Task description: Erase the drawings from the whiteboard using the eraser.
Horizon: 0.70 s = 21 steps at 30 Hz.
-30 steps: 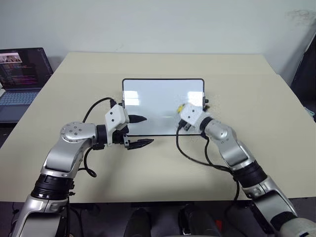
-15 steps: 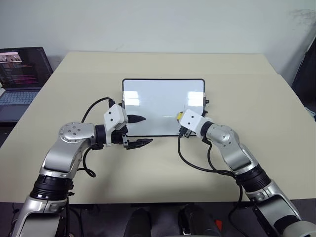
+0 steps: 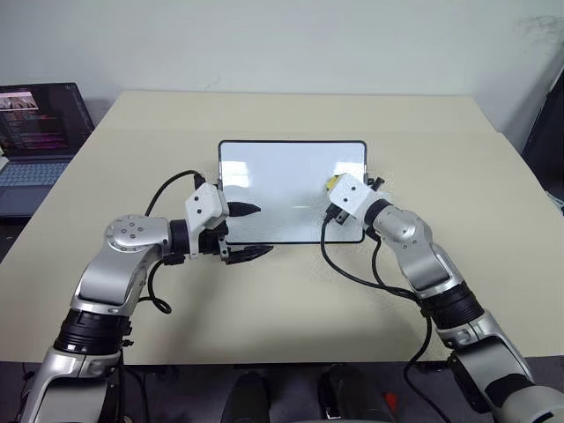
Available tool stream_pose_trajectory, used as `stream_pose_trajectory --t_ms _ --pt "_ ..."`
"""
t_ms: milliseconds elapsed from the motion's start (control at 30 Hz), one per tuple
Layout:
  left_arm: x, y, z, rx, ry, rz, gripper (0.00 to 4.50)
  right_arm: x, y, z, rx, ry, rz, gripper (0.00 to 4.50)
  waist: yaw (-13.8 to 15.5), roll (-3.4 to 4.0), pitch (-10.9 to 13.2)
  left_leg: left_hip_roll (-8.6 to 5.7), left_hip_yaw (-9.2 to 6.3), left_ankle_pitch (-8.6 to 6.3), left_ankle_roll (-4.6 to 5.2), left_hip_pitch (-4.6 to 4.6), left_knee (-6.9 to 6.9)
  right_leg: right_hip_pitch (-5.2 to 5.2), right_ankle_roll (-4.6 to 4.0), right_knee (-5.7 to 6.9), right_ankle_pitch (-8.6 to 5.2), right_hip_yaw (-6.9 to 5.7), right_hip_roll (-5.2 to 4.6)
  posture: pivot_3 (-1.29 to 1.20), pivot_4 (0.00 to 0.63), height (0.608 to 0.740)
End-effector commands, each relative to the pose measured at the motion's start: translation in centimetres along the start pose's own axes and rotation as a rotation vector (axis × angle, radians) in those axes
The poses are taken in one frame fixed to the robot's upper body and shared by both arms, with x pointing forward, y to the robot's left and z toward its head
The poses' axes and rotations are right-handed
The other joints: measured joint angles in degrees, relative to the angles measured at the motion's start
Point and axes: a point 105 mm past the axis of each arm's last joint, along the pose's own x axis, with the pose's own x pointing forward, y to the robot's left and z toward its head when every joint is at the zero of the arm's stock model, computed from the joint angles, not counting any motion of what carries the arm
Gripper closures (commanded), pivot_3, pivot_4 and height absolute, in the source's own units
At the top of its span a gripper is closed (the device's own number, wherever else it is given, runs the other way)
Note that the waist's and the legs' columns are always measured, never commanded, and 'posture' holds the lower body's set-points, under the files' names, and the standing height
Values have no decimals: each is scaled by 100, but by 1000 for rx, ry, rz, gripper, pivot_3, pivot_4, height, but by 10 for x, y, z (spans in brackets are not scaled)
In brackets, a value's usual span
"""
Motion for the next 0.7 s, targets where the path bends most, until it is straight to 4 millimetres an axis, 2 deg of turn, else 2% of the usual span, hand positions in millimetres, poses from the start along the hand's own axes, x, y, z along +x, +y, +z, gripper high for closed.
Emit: stream_pose_trajectory --t_ms 33,133,333,433,567,633,700 --pt "-4 3 14 49 -32 7 0 -3 22 -18 14 82 107 3515 -2 0 0 0 -1 0 0 2 0 0 0 2 0 1 0 0 150 740" --pt "-3 2 14 47 -33 4 0 -2 12 -13 -3 64 53 3515 -2 0 0 -1 0 1 0 11 2 4 0 6 0 3 0 0 150 740" --pt "-2 1 14 45 -36 -3 0 1 -24 -2 -24 17 -125 3515 2 1 1 -3 3 2 1 11 5 4 1 11 0 3 0 0 150 740" --pt "-2 1 14 45 -37 -5 0 0 -21 -7 -22 34 -99 3515 8 1 1 -2 4 2 0 6 3 3 1 7 0 -1 0 0 150 740" --pt "-1 0 15 44 -43 -8 0 -4 2 -13 2 55 17 3515 12 0 0 -1 2 1 0 1 2 2 1 0 0 1 0 0 150 740" --pt "0 0 16 43 -48 -12 0 -8 11 -12 9 53 55 3515 11 1 0 0 1 1 0 -1 1 2 0 -2 0 0 -1 0 150 740" --pt "2 -2 19 44 -63 -28 0 -13 7 -4 47 16 18 3515 9 1 1 -1 1 1 0 0 1 2 1 -1 0 0 0 0 150 740"
